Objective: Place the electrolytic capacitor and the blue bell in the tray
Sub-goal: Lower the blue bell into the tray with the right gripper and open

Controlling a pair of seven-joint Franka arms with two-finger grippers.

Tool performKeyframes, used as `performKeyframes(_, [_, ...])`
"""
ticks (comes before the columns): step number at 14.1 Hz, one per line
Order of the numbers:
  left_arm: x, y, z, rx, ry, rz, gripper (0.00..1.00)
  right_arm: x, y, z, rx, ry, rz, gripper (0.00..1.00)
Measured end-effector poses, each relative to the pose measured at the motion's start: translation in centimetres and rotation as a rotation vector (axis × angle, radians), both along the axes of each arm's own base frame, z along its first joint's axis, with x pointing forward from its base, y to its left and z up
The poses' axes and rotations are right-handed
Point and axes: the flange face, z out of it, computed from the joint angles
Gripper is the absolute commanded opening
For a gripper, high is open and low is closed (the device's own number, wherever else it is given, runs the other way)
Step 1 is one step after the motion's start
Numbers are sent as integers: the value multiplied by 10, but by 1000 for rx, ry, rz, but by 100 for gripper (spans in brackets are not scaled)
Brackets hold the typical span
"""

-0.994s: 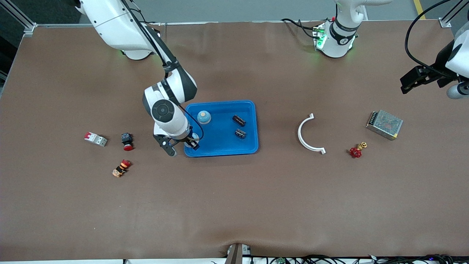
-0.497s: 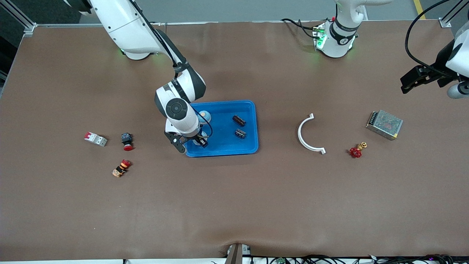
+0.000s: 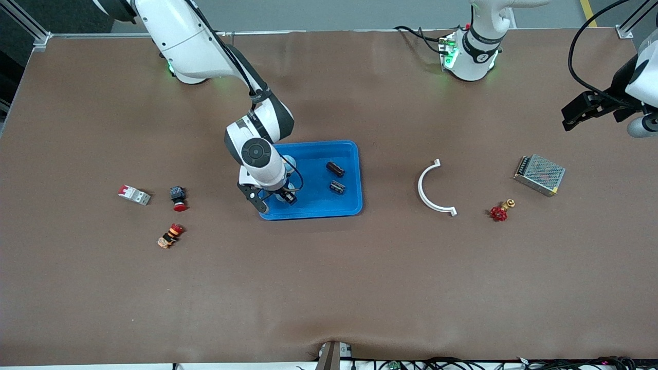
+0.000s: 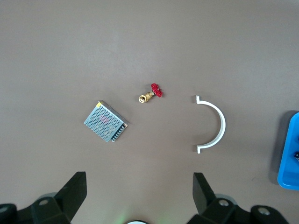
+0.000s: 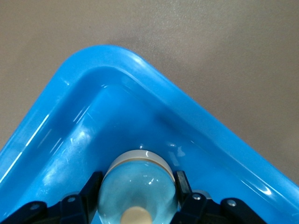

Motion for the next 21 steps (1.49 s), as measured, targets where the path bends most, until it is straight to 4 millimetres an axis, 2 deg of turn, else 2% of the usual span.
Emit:
performKeyframes(6, [-1, -3, 1, -21, 0, -3, 100, -1, 3, 0, 2, -4, -1, 0])
performKeyframes(7, [-1, -3, 2, -21, -2, -3, 100, -1, 3, 0, 2, -4, -1, 42])
performKeyframes(8, [-2, -3, 3, -21, -3, -3, 100, -1, 3, 0, 2, -4, -2, 99])
performKeyframes(16, [-9, -3, 6, -18, 18, -2, 100, -7, 9, -5, -4, 1, -13, 100])
performKeyframes(21, [-9, -9, 5, -35, 22, -11, 100, 0, 8, 1, -19, 15, -18, 100])
